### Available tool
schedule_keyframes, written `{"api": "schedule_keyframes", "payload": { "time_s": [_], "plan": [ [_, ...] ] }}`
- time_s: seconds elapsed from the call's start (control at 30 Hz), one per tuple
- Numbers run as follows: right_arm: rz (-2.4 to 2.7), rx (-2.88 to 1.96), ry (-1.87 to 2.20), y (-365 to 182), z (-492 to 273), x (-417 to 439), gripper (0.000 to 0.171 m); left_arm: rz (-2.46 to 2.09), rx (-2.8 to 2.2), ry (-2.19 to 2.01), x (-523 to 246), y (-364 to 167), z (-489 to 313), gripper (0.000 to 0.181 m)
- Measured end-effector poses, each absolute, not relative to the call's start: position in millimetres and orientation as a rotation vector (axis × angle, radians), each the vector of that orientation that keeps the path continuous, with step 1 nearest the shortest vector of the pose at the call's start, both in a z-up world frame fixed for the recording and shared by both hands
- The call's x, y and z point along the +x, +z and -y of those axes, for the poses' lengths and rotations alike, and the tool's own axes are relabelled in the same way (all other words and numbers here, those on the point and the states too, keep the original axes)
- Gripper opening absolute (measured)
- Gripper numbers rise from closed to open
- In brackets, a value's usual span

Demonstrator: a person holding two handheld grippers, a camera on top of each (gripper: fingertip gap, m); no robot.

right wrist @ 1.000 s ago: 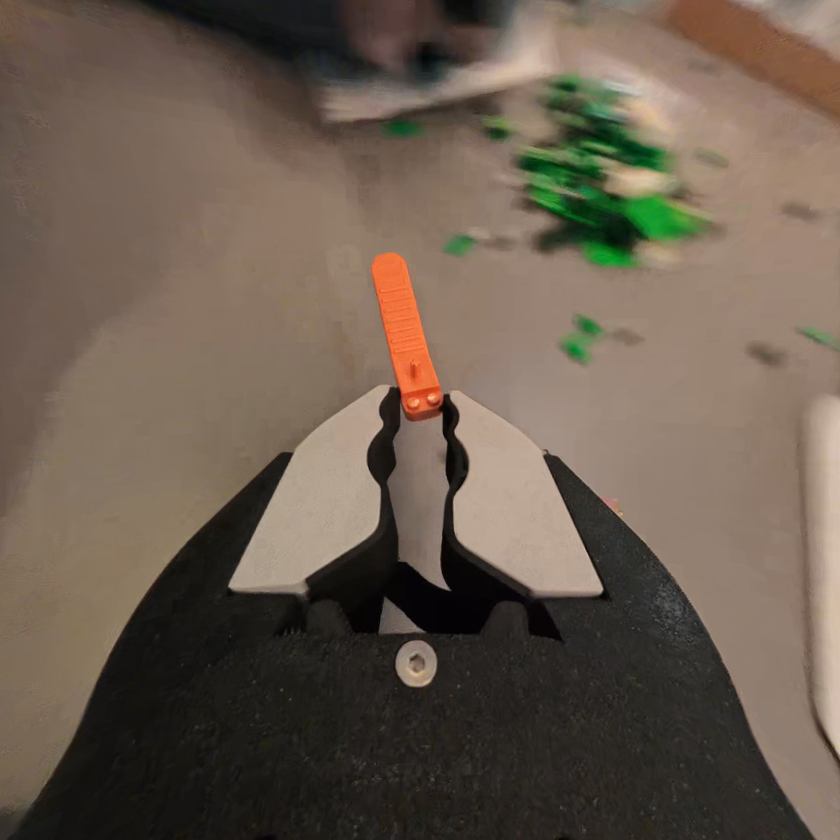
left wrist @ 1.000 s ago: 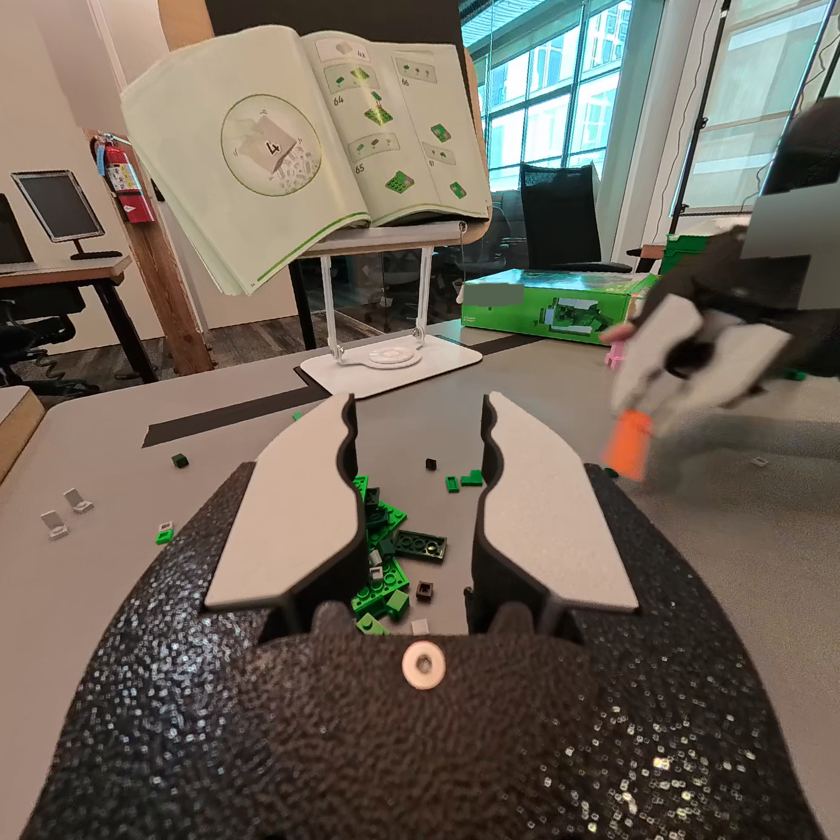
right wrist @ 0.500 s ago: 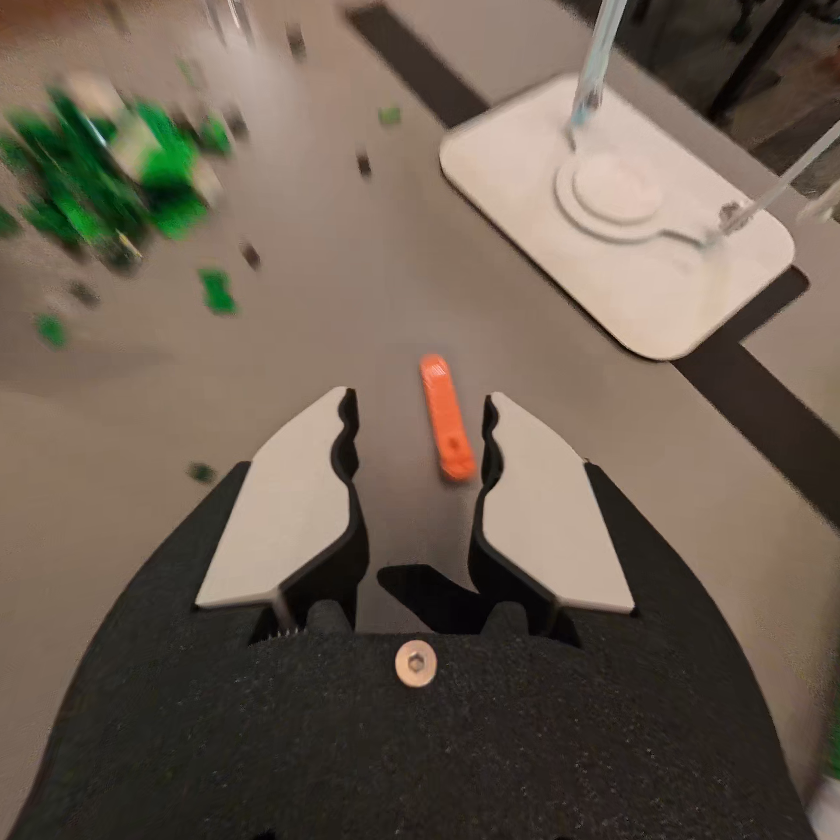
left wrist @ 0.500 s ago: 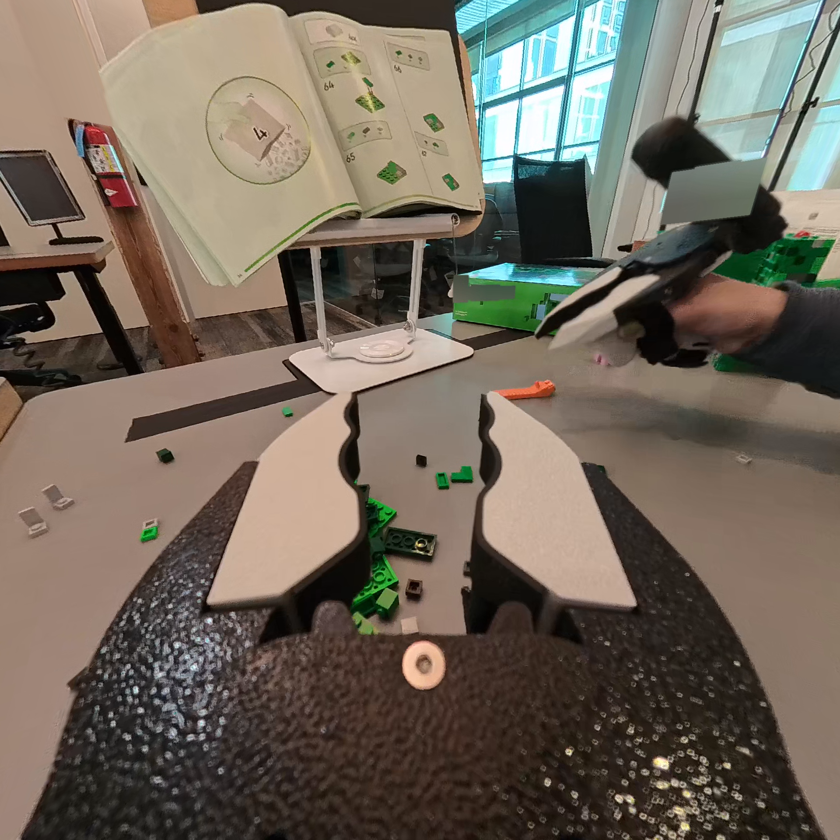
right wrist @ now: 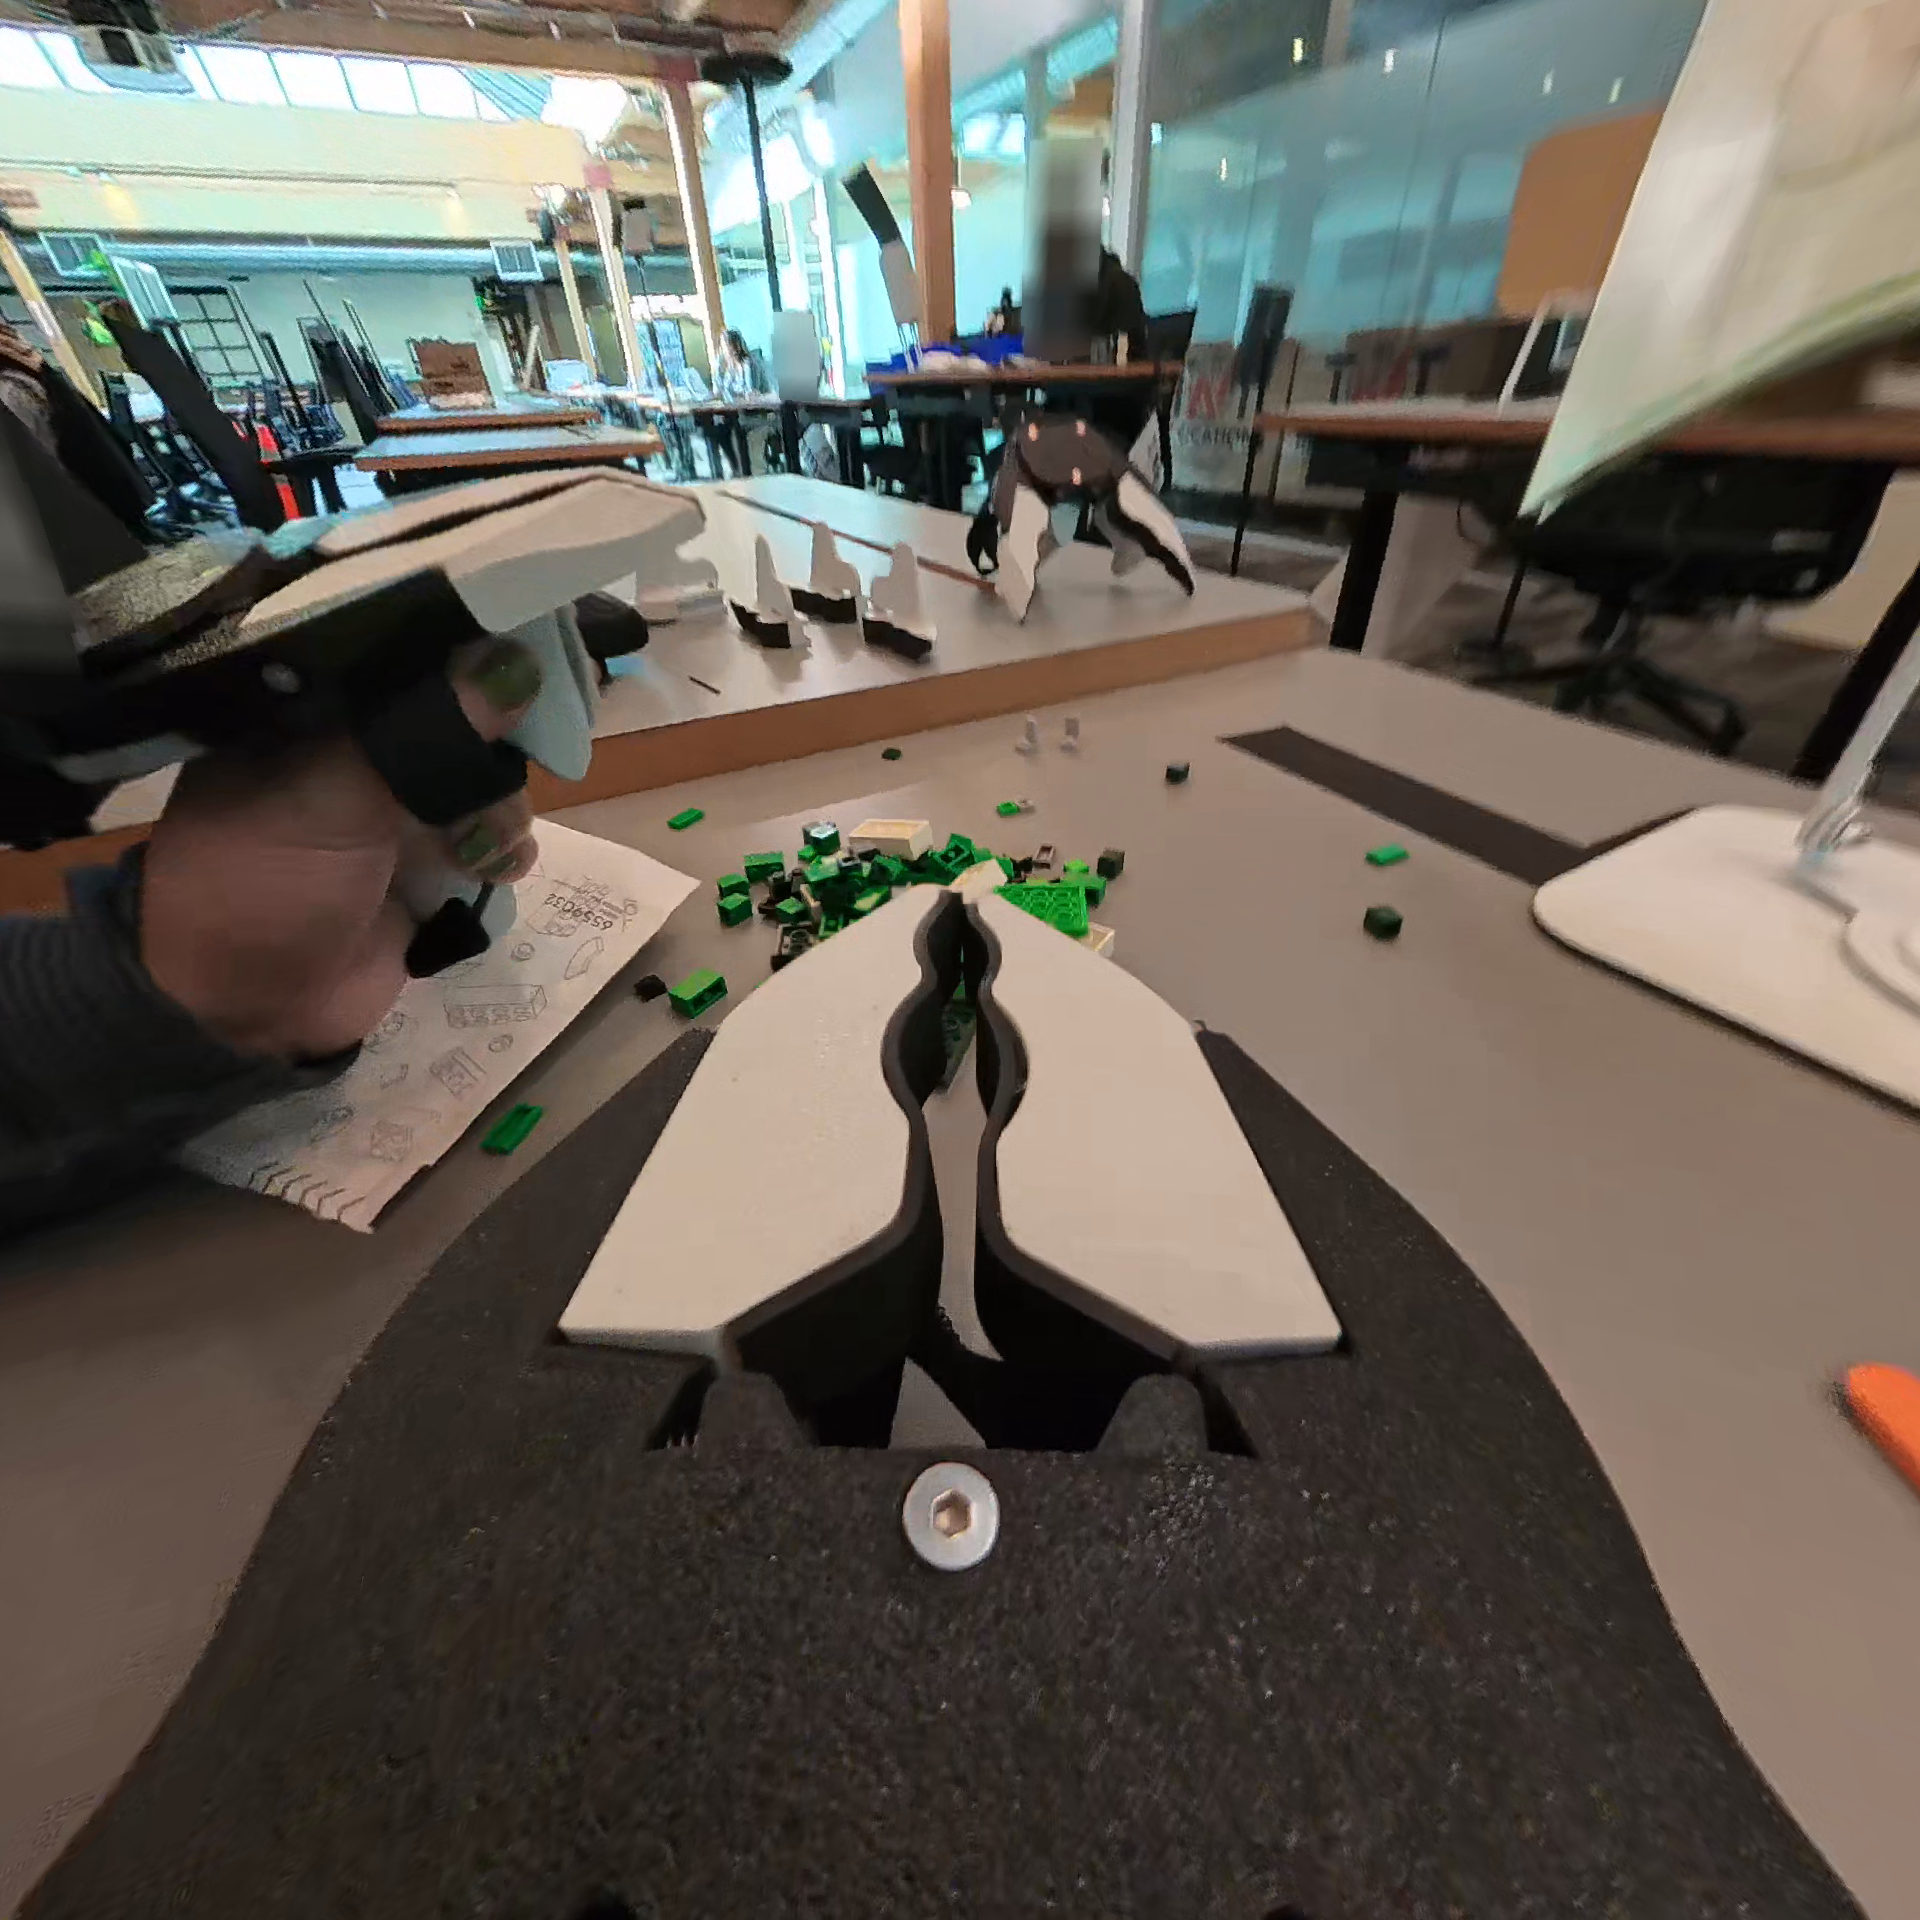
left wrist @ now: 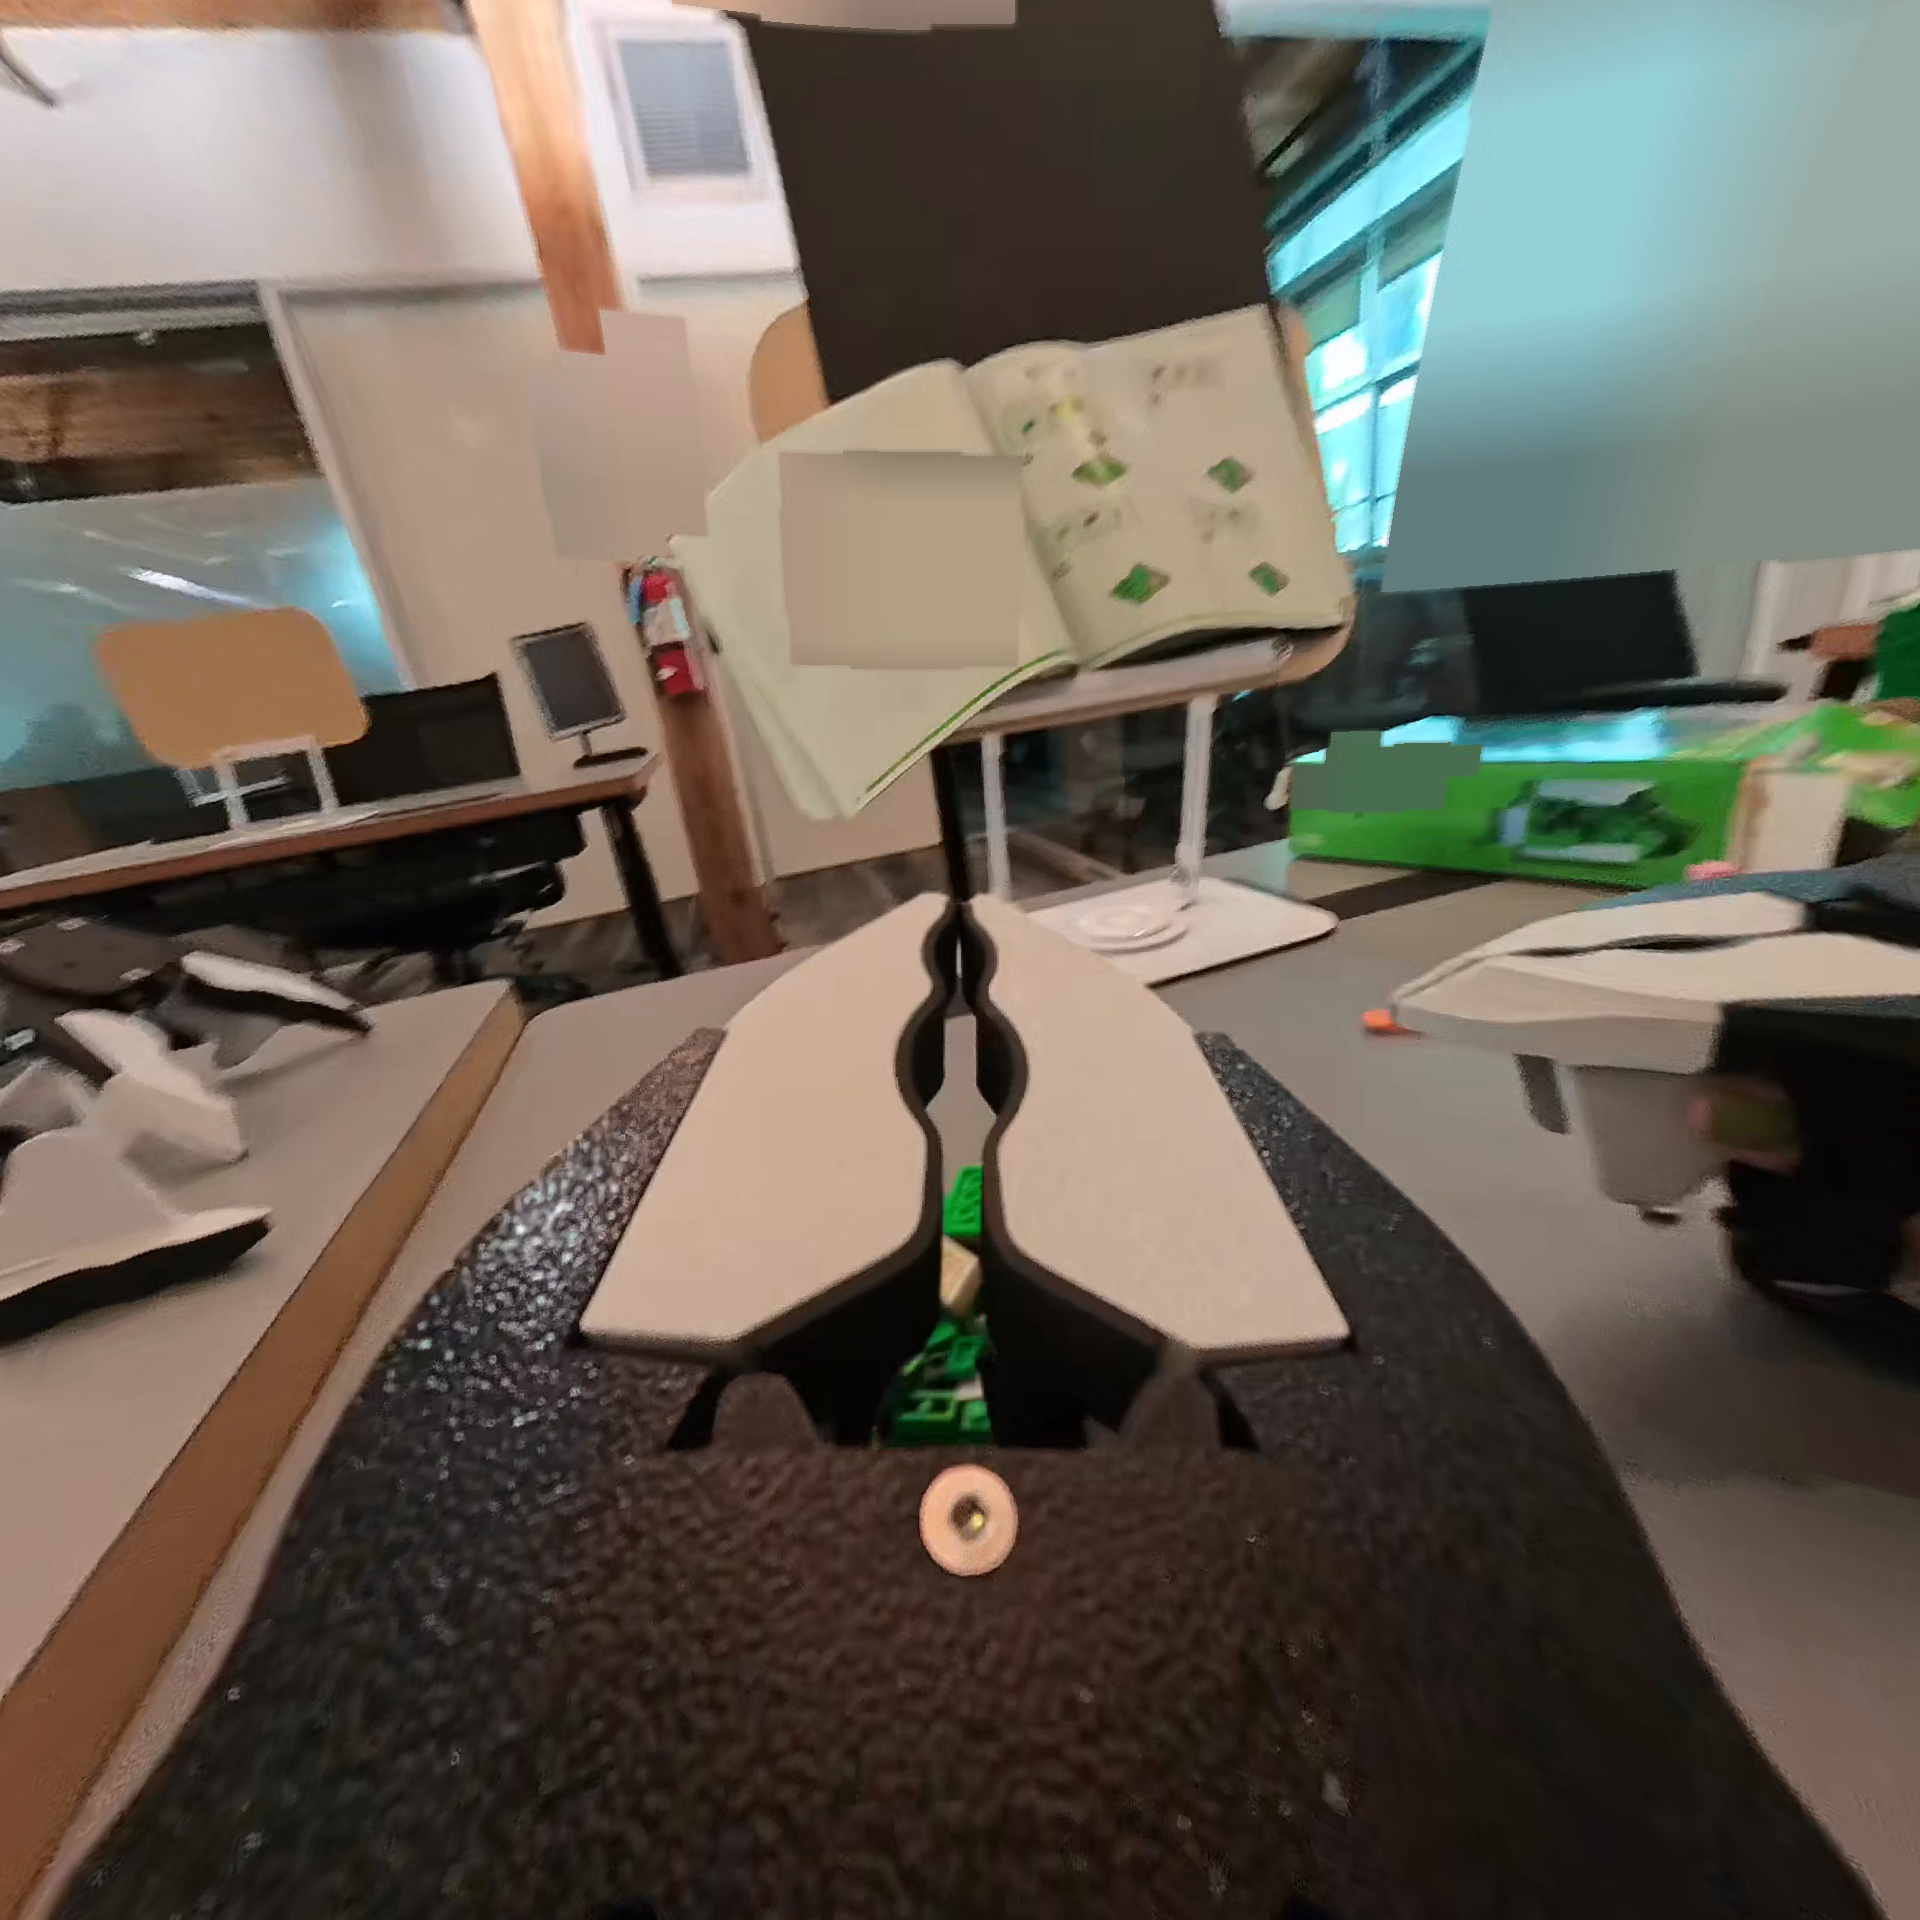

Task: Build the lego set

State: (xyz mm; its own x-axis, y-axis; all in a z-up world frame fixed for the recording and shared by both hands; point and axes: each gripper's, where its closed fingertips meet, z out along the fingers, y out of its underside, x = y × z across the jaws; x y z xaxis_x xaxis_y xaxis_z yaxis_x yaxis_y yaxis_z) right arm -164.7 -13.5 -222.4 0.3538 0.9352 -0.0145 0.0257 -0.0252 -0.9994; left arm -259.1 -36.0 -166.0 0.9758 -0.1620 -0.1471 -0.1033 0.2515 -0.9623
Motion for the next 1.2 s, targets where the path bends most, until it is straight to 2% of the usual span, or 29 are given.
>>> {"api": "schedule_keyframes", "payload": {
  "time_s": [0.1,0.3,0.9,1.1,1.2],
  "plan": [
    [0.925,-1.292,0.816,-215,8,-160,0.0,-0.309,-1.272,-0.142,-236,-166,40,0.0],
    [1.078,-1.08,0.447,-221,12,-165,0.001,-0.397,-1.418,-0.137,-213,-201,25,0.0],
    [0.977,-1.11,0.593,-210,8,-156,0.0,-0.452,-1.39,-0.222,-200,-199,29,0.0],
    [0.801,-1.213,0.738,-202,-1,-141,0.0,-0.323,-1.411,0.074,-255,-179,29,0.0],
    [0.755,-1.35,0.846,-209,-7,-138,0.008,-0.204,-1.427,0.173,-301,-164,41,0.0]
  ]
}}
